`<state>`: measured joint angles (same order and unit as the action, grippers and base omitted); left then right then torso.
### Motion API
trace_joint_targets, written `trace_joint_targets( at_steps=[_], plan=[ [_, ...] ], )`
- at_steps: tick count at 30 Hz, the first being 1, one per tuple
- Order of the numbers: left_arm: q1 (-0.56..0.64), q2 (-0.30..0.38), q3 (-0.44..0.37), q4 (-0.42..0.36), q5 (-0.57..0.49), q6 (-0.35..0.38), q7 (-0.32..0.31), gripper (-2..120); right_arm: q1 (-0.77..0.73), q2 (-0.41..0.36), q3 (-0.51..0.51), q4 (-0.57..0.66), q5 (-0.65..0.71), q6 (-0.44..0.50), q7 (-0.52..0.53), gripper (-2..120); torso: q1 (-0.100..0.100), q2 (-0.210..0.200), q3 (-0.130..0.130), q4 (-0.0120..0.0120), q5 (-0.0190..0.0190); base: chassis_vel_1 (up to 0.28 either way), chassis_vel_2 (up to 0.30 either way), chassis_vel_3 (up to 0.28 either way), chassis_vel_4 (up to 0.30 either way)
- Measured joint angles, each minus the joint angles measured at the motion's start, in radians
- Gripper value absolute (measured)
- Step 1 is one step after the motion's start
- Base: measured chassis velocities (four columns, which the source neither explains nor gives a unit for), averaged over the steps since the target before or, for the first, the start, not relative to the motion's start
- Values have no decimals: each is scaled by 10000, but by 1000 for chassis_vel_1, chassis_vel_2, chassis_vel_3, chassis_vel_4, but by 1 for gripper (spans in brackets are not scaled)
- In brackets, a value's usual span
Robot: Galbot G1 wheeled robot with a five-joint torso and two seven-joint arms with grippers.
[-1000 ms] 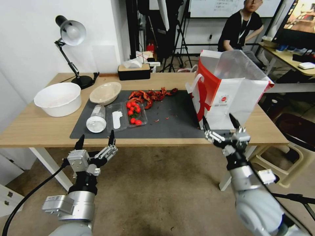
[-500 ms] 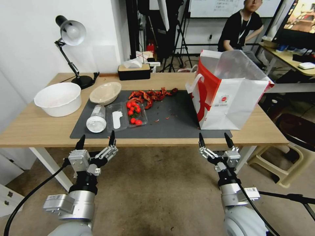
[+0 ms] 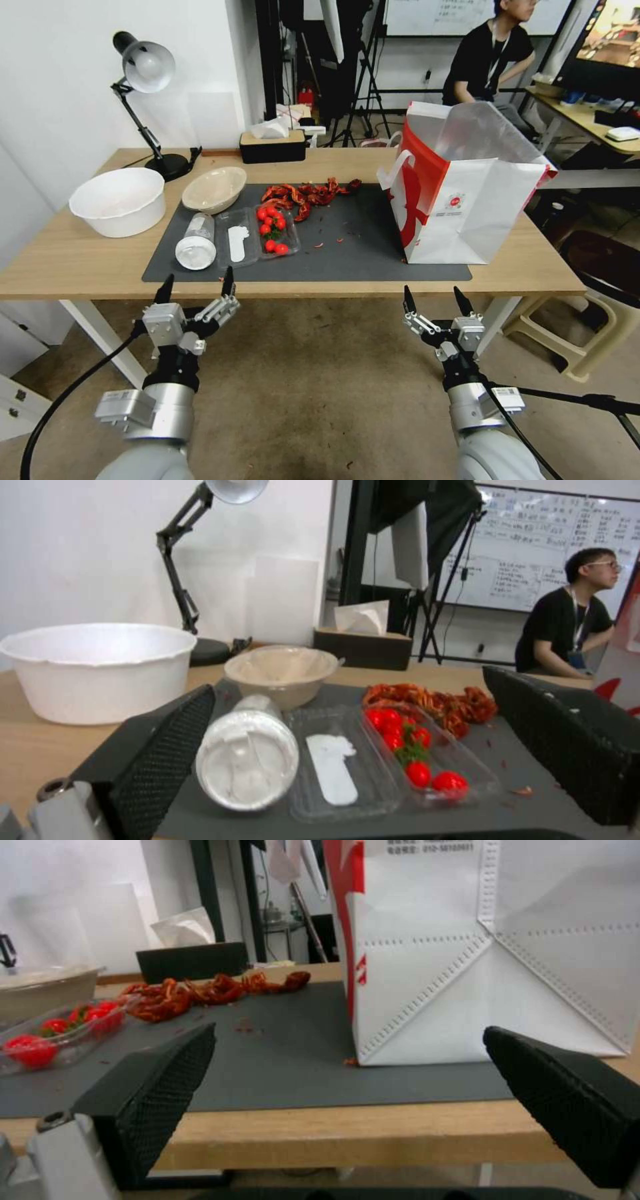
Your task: Pick up the trash from the table and place it into the takeout bag.
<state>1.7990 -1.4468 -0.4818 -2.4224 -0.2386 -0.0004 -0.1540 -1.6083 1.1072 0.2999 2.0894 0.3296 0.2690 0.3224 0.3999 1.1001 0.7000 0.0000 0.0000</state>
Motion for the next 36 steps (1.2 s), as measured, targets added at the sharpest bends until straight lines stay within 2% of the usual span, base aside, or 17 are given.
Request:
trace_joint_targets(
  at_steps=[4,6,9,12,13,14,16,17,20,21,23,25,27,36],
  plan=[
    [-254,175,-76,149,-50,-32,-118,100,-4,-35,-32,-54,-48,-10,48,100,0,0,0,0,0,0,0,0,0],
    [-743,522,-191,349,-349,24,-448,100,6,-105,-74,-41,-71,-17,35,100,0,0,0,-1,0,0,0,0,0],
    [-1221,899,-310,654,-606,148,-581,100,109,-194,-160,-14,-71,-67,-2,100,0,0,0,4,0,0,0,0,0],
    [-2594,1944,-254,1702,-1365,192,-668,100,43,-241,-201,11,-189,-99,6,100,0,-2,1,-3,-3,0,0,0,0],
    [-2594,1944,-254,1702,-1365,192,-668,100,43,-241,-201,11,-189,-99,6,100,0,-2,1,-3,-3,0,0,0,0],
    [-2987,2314,-238,2040,-1568,277,-661,100,60,-277,-196,6,-191,-115,7,100,1,-2,1,-3,0,0,0,0,0],
    [-3747,2936,-112,2718,-1950,658,-767,100,173,-330,-190,-93,-191,-151,10,100,1,-2,1,2,-2,0,0,0,0],
    [-3747,2936,-112,2718,-1950,658,-767,100,173,-330,-190,-93,-191,-151,10,100,1,-2,1,2,-2,0,0,0,0],
    [-4674,3596,102,3465,-2427,1359,-1011,100,225,-327,-212,-141,-247,-199,19,100,2,-2,1,1,-2,0,0,0,0],
    [-4674,3596,102,3465,-2427,1359,-1011,100,225,-327,-212,-141,-247,-199,19,100,2,-2,1,1,-2,0,0,0,0],
    [-5267,3928,278,3869,-2785,2116,-1320,100,238,-304,-220,-154,-282,-235,23,100,2,-2,1,0,-1,0,0,0,0],
    [-5382,3985,296,3936,-2840,2325,-1388,100,250,-304,-220,-163,-295,-244,23,100,3,-2,1,-1,-1,0,0,0,0],
    [-5609,4082,322,3998,-3068,2837,-1554,100,273,-305,-220,-205,-393,-254,28,100,3,-2,1,0,0,0,0,0,0],
    [-6054,4103,472,4200,-3848,3838,-2164,100,418,-331,-216,-296,-551,-254,32,100,2,-2,1,1,0,0,0,0,0]
  ],
)
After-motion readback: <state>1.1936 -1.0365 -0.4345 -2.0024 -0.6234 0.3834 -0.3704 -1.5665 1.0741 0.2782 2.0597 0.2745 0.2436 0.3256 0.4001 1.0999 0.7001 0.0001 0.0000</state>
